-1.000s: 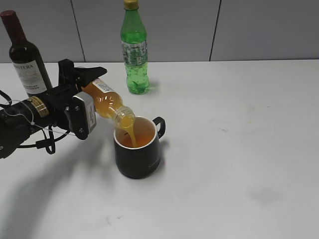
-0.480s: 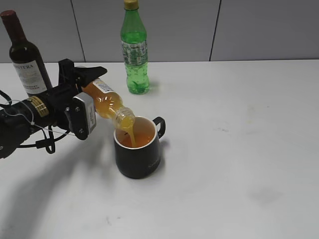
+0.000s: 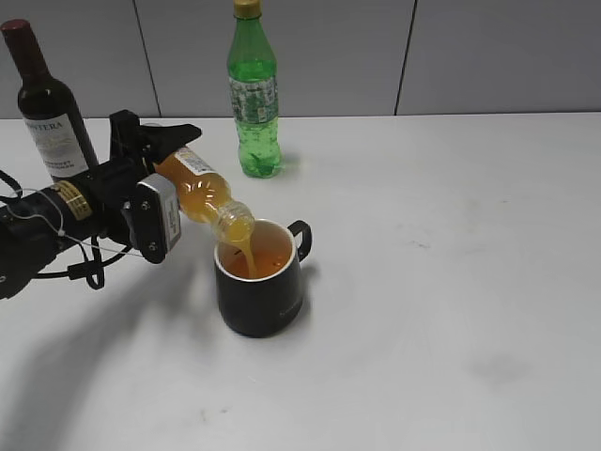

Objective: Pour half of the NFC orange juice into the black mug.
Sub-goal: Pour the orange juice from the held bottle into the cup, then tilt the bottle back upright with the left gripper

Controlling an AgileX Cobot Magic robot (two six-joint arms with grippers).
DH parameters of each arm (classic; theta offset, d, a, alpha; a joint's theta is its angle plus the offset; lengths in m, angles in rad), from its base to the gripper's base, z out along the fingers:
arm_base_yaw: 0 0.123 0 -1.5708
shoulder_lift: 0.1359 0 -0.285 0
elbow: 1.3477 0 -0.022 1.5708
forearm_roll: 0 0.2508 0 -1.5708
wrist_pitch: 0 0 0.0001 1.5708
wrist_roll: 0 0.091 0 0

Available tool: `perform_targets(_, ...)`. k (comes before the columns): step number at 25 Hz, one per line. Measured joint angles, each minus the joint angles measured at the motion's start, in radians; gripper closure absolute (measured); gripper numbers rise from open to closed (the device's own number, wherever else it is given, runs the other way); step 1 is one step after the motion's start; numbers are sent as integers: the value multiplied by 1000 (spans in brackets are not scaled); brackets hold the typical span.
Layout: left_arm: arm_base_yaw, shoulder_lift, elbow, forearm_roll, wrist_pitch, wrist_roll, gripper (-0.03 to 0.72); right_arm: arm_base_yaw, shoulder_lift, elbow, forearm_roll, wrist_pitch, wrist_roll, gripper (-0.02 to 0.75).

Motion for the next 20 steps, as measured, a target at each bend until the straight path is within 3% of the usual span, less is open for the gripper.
perform_targets(20,0,0,-2,0,-8,16,215,0,0,0,0,0,0,150)
